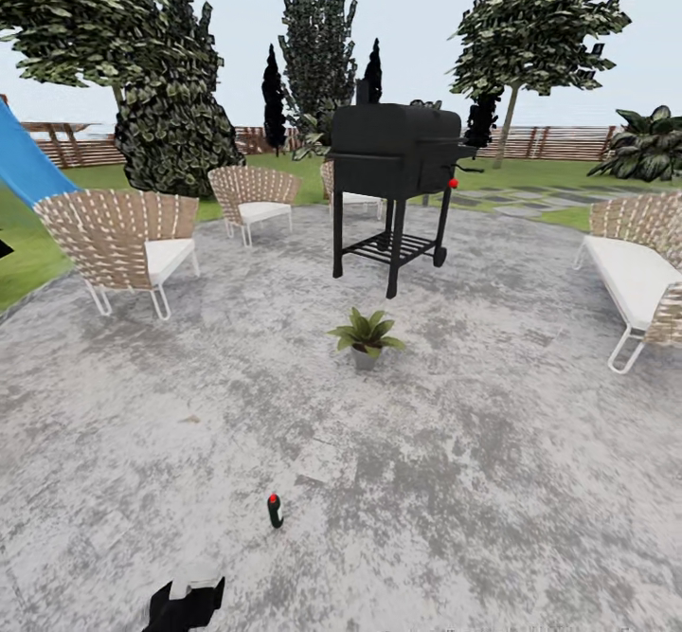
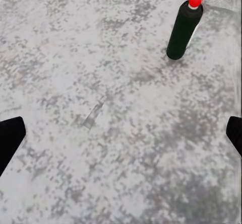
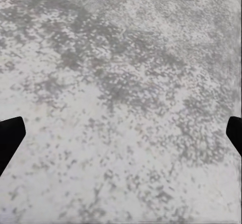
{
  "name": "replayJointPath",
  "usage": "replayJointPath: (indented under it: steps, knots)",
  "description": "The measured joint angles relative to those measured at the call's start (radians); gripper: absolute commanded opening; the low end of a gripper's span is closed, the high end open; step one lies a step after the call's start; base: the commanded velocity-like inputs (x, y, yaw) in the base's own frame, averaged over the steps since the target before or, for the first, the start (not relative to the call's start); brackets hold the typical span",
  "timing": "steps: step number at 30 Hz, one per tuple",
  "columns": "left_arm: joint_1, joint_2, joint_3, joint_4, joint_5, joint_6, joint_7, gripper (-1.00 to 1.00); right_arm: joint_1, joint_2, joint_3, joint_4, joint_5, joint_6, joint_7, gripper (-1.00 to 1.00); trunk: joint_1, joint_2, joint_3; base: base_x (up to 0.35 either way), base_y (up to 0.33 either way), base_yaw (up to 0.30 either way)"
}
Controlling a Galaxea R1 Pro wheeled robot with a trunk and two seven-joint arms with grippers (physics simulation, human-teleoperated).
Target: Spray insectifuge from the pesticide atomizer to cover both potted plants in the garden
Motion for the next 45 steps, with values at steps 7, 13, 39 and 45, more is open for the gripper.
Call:
replayJointPath:
  steps: [7,13,39,45]
  knots:
    - [-0.006,-0.032,-0.043,-0.013,0.0,0.001,0.0,1.0,0.0,0.0,0.0,0.0,0.0,0.001,0.001,1.0,0.0,0.0,0.0,0.0,0.0,-0.184]
    - [-0.036,-0.038,-0.049,-0.042,0.0,0.01,0.001,1.0,-0.001,-0.001,0.001,-0.022,0.003,0.001,0.002,1.0,0.0,0.0,0.0,0.0,0.0,-0.021]
    - [-0.098,-0.051,-0.048,-0.03,-0.003,-0.002,0.004,1.0,-0.129,-0.008,-0.002,-0.377,0.005,0.275,0.005,1.0,0.0,0.0,0.0,0.056,-0.032,-0.018]
    - [-0.099,-0.05,-0.05,-0.03,-0.003,-0.003,0.004,1.0,-0.129,-0.008,-0.002,-0.375,0.004,0.276,0.005,1.0,0.0,0.0,0.0,0.02,-0.011,-0.27]
